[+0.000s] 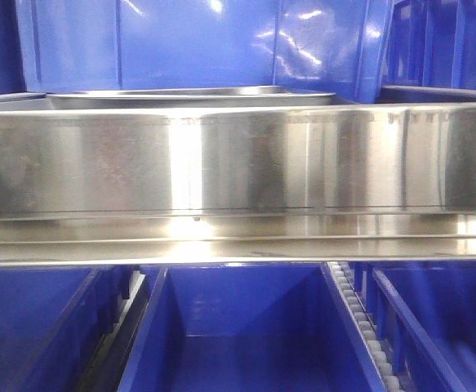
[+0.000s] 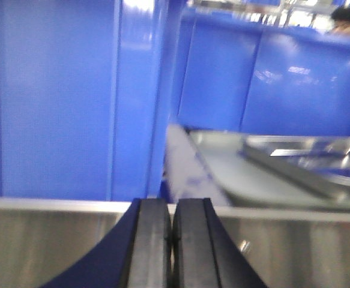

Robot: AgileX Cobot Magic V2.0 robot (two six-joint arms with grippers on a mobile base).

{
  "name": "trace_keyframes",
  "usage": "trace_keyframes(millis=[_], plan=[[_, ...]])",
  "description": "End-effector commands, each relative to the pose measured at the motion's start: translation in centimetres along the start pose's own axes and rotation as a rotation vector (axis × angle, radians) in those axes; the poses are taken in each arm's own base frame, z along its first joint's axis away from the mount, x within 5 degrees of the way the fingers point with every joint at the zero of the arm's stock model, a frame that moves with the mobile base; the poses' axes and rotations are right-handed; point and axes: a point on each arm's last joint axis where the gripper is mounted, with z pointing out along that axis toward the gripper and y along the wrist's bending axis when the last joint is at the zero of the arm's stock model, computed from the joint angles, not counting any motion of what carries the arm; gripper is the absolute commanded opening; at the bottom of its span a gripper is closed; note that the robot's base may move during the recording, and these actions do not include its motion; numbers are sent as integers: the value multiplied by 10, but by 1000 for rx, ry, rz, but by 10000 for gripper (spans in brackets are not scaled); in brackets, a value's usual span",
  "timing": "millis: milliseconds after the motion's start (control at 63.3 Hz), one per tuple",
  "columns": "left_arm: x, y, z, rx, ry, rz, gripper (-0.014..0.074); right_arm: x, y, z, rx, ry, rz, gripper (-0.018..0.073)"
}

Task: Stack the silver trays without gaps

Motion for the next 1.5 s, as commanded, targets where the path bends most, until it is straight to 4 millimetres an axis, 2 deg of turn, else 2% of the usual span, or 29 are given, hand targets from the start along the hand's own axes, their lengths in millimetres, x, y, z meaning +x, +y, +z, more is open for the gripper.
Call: trace_keyframes(millis=[0,47,300,822,1012,1486], plan=[[1,1,1,-10,-63,-9,4,-7,1,-5,-14,-41,-21,-84],[-4,2,0,-14,-119,-9,4,-7,1,-5,-14,-41,-21,-84],[-2,2,0,-23,-101,141,4,-7,1,-5,-17,-45,-21,-84],[-8,3,-1,-53,-163,108,4,-8,1,-5,-19,-47,-21,-84],[-9,3,-1,-53,-169,33,4,-8,1,-5,-19,-47,-21,-84],[-3,0,0,5,-102,45,4,-8,1,-5,-19,-47,-21,-84]])
